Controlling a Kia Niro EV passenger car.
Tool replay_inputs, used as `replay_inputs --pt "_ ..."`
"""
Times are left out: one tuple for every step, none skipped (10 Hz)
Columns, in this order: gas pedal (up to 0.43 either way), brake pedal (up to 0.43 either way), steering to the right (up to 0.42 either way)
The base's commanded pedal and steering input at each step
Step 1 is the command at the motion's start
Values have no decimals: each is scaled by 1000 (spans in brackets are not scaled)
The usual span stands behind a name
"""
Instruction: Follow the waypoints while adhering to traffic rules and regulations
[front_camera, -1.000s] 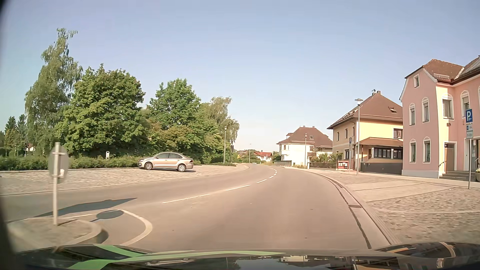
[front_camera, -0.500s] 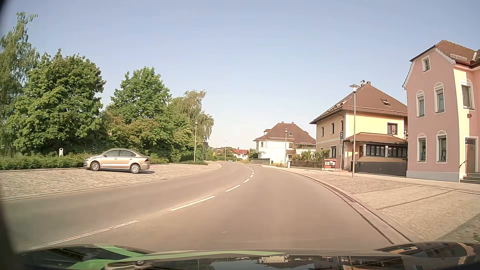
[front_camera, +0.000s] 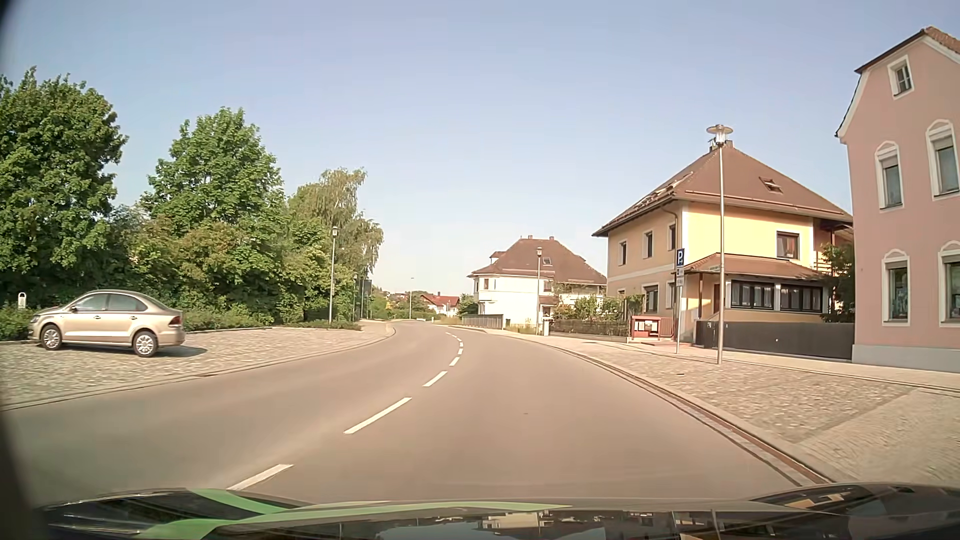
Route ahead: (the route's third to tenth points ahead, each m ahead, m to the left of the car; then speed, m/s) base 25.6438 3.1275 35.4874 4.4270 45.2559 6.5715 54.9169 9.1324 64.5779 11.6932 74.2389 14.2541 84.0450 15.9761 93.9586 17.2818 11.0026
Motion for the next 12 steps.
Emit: replay_inputs --pt "228 0 17" --pt "228 0 6" --pt "228 0 0" --pt "228 0 -2" --pt "228 0 -6" --pt "228 0 -9" --pt "228 0 -9" --pt "228 0 -10" --pt "228 0 -20" --pt "228 0 -24" --pt "228 0 -27" --pt "240 0 -28"
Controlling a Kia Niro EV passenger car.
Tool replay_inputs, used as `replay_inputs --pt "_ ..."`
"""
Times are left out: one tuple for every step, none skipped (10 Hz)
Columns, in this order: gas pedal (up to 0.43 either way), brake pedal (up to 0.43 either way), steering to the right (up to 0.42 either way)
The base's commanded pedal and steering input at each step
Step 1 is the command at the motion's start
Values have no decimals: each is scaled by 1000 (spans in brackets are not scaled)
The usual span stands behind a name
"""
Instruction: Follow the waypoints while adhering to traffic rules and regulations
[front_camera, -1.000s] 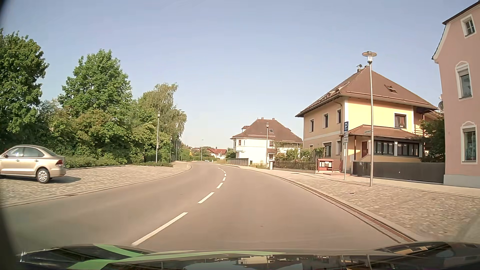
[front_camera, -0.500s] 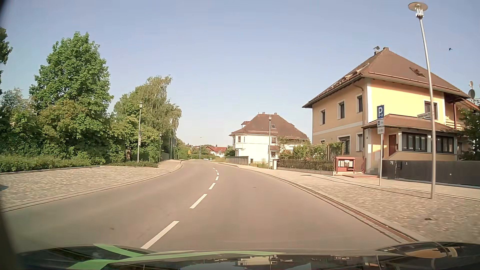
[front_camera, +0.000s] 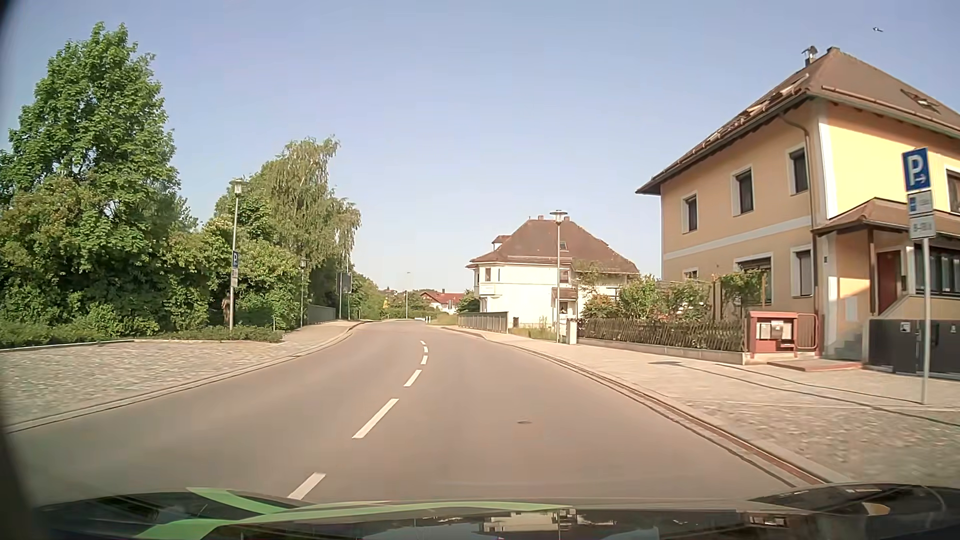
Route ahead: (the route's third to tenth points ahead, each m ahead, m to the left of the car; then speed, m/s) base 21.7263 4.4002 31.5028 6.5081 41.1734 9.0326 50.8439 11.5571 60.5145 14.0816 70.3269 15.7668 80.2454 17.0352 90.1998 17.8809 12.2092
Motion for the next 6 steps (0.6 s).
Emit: replay_inputs --pt "248 0 -30" --pt "248 0 -31" --pt "248 0 -30" --pt "248 0 -31" --pt "240 0 -31" --pt "189 0 -33"
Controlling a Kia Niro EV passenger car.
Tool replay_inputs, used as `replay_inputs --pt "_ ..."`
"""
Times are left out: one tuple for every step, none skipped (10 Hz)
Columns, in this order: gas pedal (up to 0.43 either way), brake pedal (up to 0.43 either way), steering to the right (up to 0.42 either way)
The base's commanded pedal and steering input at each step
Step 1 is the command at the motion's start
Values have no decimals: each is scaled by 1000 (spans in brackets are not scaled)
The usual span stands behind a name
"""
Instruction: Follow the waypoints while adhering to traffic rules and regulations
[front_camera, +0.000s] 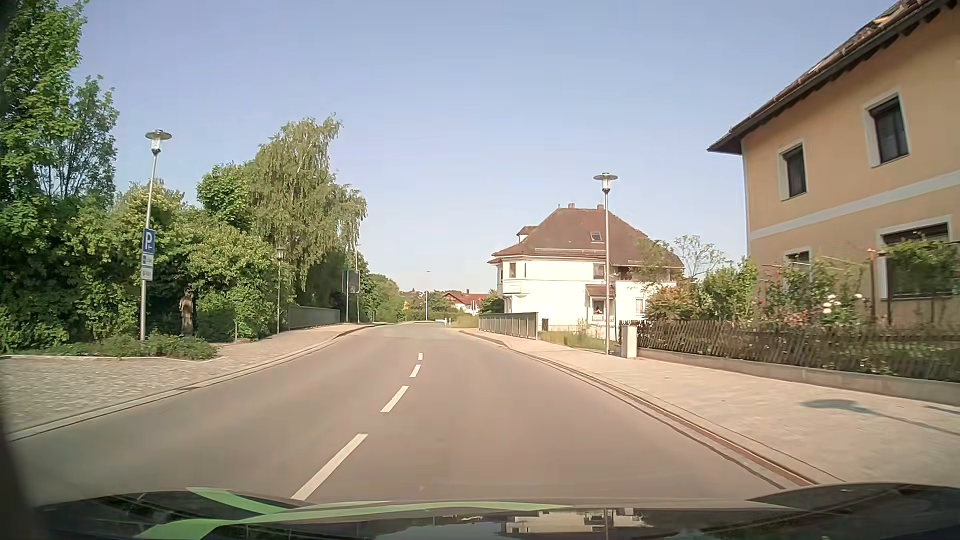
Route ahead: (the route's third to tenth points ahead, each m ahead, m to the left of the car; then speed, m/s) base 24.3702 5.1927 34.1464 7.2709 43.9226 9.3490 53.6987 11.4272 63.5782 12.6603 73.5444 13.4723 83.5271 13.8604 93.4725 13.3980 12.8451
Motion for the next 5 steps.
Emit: replay_inputs --pt "177 0 -36" --pt "157 0 -39" --pt "138 0 -41" --pt "138 0 -41" --pt "130 0 -41"
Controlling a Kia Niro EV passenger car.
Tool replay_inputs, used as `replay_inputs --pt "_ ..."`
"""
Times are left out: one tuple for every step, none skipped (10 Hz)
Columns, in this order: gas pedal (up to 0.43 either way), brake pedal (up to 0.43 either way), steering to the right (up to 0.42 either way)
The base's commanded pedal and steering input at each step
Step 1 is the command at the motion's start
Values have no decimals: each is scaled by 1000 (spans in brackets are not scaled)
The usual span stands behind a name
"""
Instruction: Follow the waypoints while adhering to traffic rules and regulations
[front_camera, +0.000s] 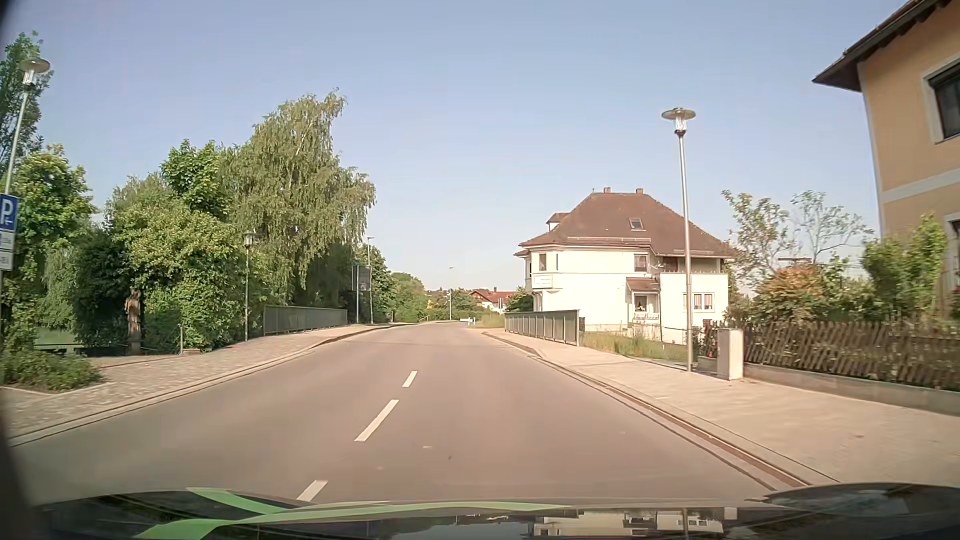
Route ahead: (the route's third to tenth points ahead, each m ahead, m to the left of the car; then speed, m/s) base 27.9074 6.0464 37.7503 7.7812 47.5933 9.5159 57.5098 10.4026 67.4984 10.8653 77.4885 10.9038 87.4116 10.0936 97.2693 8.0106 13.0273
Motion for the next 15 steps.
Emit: replay_inputs --pt "110 0 -41" --pt "110 0 -41" --pt "110 0 -41" --pt "110 0 -41" --pt "110 0 -40" --pt "110 0 -39" --pt "110 0 -35" --pt "110 0 -30" --pt "118 0 -26" --pt "118 0 -26" --pt "130 0 -26" --pt "130 0 -26" --pt "130 0 -24" --pt "118 0 -23" --pt "59 0 -23"
